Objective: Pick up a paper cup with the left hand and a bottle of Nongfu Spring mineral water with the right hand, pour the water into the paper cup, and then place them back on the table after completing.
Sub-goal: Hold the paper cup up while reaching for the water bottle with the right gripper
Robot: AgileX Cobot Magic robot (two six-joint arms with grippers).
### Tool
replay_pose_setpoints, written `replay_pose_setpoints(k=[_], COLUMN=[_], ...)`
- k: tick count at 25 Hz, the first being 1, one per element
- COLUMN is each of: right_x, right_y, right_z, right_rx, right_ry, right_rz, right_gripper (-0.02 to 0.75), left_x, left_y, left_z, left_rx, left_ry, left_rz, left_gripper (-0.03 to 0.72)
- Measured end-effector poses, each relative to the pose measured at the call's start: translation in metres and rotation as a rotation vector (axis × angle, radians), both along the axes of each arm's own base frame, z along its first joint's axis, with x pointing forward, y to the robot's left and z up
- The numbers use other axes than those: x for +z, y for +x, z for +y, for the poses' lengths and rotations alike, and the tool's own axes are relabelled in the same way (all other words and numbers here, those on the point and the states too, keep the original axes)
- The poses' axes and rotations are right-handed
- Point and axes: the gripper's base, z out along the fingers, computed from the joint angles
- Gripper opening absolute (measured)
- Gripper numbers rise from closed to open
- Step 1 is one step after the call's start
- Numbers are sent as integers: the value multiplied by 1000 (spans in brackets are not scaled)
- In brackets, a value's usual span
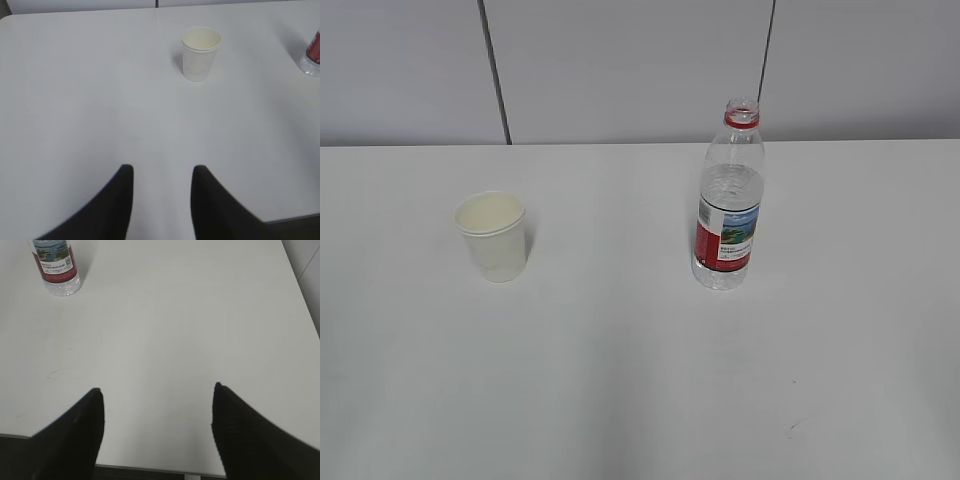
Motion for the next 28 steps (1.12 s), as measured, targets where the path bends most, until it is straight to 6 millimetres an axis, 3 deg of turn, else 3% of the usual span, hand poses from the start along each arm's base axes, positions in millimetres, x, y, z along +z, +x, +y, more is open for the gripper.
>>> replay_pose_setpoints(k=[24, 28], right_x=[0, 8], right_y=[0, -4], right_z=[0, 1], right_rx=[-36, -29], right_ry=[60, 73], right_rz=[-3, -35], right_gripper=[500, 500], left_x=[0, 0], left_y=[0, 0], left_z=[1, 1], left_rx=[4, 4], left_ry=[6, 6], left_rz=[0, -1], left_gripper=[248, 248])
